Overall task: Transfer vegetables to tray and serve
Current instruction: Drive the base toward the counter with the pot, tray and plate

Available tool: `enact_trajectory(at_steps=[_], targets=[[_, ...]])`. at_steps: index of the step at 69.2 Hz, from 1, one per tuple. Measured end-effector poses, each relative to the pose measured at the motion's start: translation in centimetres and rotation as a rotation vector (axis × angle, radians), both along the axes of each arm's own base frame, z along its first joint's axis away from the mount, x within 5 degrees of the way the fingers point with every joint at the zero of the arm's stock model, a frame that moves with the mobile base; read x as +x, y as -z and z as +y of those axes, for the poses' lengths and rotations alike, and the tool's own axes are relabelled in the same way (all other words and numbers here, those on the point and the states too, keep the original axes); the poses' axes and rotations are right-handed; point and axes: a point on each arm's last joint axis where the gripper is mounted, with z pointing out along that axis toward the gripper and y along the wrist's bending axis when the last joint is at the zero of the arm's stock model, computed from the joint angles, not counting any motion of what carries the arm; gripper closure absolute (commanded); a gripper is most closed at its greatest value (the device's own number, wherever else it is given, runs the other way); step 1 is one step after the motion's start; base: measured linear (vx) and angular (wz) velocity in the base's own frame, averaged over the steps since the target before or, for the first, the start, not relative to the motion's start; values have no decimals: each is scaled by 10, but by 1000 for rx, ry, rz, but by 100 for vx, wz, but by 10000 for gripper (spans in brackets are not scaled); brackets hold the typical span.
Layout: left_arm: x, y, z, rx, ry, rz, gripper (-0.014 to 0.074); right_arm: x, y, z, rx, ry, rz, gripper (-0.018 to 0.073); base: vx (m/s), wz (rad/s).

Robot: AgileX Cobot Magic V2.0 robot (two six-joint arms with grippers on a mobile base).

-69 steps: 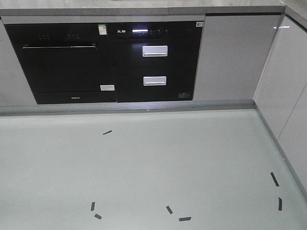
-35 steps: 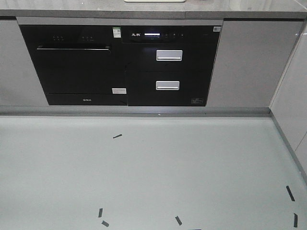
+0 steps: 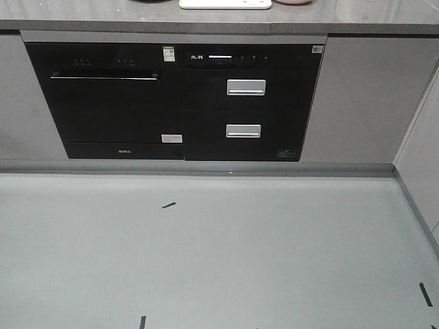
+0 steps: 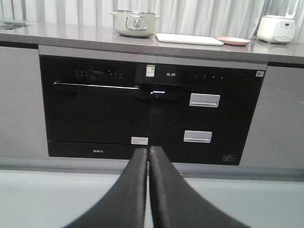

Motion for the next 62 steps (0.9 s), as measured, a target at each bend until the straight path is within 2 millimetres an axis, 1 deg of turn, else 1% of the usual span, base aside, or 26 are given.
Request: enact_trajectory(at_steps=[62], targets=[[0,0,0,0,0,0,602,0,0,0,0,0,-1,561,15,-2]])
